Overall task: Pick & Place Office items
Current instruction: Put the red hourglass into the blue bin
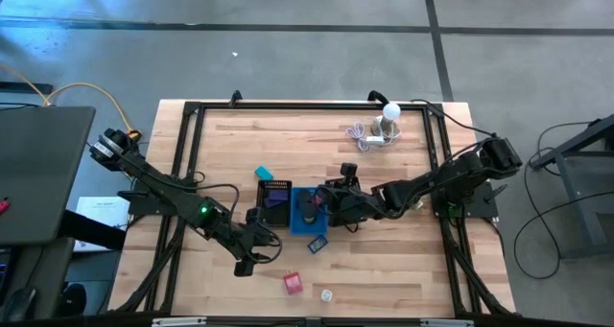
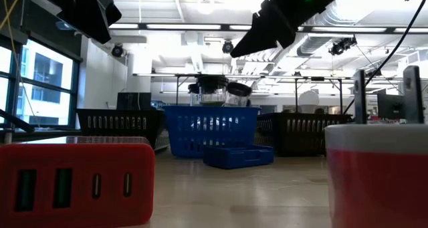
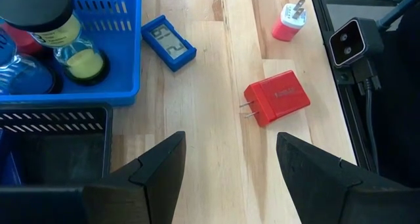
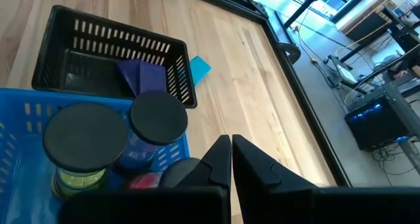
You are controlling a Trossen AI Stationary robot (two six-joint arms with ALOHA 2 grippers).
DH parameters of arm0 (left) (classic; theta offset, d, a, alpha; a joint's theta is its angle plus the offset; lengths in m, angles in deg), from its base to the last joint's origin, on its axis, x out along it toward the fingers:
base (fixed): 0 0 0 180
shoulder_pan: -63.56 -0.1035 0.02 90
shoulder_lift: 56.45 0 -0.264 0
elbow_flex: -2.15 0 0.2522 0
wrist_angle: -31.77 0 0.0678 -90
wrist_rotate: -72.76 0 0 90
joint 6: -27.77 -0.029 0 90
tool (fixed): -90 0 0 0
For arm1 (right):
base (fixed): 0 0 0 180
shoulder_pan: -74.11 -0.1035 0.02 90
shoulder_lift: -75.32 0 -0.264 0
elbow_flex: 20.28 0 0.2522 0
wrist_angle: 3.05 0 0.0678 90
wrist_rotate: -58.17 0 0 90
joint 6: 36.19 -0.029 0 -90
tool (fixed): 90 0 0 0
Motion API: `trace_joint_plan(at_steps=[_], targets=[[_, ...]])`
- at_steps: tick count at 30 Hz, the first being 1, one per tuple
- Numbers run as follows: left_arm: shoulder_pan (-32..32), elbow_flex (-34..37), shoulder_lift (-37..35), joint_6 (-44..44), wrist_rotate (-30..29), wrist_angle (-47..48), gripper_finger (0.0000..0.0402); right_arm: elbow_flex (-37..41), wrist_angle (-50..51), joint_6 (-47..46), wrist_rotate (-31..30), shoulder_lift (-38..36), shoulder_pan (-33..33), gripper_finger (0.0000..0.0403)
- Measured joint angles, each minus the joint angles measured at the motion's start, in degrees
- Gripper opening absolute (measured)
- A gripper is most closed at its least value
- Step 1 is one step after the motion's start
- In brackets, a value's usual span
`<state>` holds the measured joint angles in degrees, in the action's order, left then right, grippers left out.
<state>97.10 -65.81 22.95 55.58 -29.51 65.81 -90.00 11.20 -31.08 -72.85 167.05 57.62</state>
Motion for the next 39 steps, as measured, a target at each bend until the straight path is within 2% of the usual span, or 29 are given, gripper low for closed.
trace_joint_plan(at_steps=[10,15,25,39], targets=[[0.0,0.0,0.0,0.0,0.01,0.0,0.0232,0.0,-2.47,3.51,-1.01,0.0,-0.39,0.0003],[0.01,0.0,0.0,0.0,0.01,0.0,0.0232,0.0,1.26,-0.59,-0.3,-0.02,0.93,0.0003],[0.02,0.0,0.0,0.0,0.01,0.0,0.0232,0.0,6.01,-9.79,8.21,0.52,4.11,0.0003],[0.0,0.0,0.0,0.0,0.01,0.03,0.0232,0.0,5.94,-11.33,13.36,2.15,4.94,0.0003]])
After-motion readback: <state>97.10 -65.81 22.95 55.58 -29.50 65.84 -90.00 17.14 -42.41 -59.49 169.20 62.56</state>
